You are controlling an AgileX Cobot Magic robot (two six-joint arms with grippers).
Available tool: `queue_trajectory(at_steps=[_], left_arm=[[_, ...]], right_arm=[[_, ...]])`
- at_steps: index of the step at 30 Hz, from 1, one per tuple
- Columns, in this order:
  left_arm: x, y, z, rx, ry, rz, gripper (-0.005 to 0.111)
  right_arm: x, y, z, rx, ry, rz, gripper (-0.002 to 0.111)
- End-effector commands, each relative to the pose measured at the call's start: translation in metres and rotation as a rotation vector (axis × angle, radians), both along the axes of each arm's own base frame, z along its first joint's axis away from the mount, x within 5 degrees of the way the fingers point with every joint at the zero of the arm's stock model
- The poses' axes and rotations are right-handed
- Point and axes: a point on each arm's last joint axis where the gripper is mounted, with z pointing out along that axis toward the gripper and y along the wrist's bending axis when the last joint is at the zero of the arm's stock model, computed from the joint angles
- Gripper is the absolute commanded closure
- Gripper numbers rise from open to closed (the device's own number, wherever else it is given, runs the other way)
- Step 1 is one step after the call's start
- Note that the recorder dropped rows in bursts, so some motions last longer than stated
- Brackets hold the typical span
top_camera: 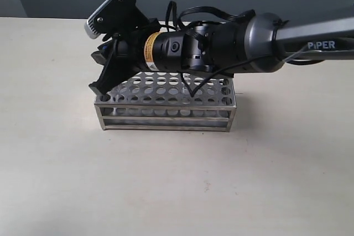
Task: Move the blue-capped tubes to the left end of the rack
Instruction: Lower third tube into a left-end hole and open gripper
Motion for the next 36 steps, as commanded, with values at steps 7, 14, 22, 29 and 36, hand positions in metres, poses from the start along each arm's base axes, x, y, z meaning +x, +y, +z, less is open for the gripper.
queue_trajectory(at_steps=[7,14,22,29,36], left_arm=[[0.000,0.000,0.000,-0.001,-0.003,0.003,0.106],[0.000,0.000,0.000,-0.001,-0.003,0.003,0.106],[0.000,0.000,0.000,-0.001,-0.003,0.003,0.106],[0.000,0.000,0.000,-0.001,-0.003,0.003,0.106],[0.000,0.000,0.000,-0.001,-0.003,0.003,0.106]], right_arm=[[0.003,-0.003,-0.007,-0.074,0.000,-0.030,0.108],[0.001,-0.004,-0.007,-0.078,0.033,-0.021,0.109],[-0.003,-0.005,0.006,-0.058,0.030,0.008,0.109],[-0.006,-0.005,0.007,-0.063,0.033,0.040,0.109],[-0.011,-0.008,0.030,-0.030,-0.014,0.068,0.109]])
